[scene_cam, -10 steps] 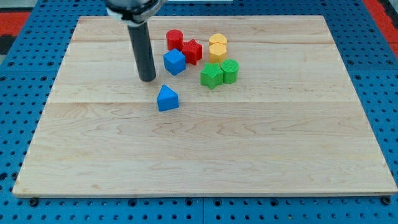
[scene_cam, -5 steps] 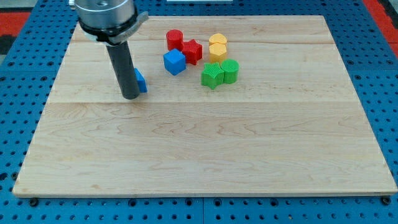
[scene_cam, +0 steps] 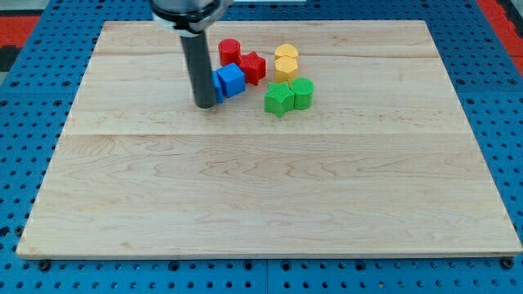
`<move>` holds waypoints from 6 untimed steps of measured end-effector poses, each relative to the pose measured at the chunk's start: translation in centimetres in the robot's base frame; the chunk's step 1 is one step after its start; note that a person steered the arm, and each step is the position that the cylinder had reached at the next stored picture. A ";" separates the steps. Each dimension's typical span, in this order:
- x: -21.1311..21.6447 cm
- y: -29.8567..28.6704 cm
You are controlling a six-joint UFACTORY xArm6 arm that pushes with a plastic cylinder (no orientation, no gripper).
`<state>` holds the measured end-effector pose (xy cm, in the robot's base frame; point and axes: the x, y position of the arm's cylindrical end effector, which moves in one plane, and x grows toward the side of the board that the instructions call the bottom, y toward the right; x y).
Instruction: Move the blue triangle into the red circle
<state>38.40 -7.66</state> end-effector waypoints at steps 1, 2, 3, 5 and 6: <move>0.1 0.1; -2.7 -2.5; -3.3 -3.0; -6.9 -2.1; -6.9 -8.1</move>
<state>31.50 -15.74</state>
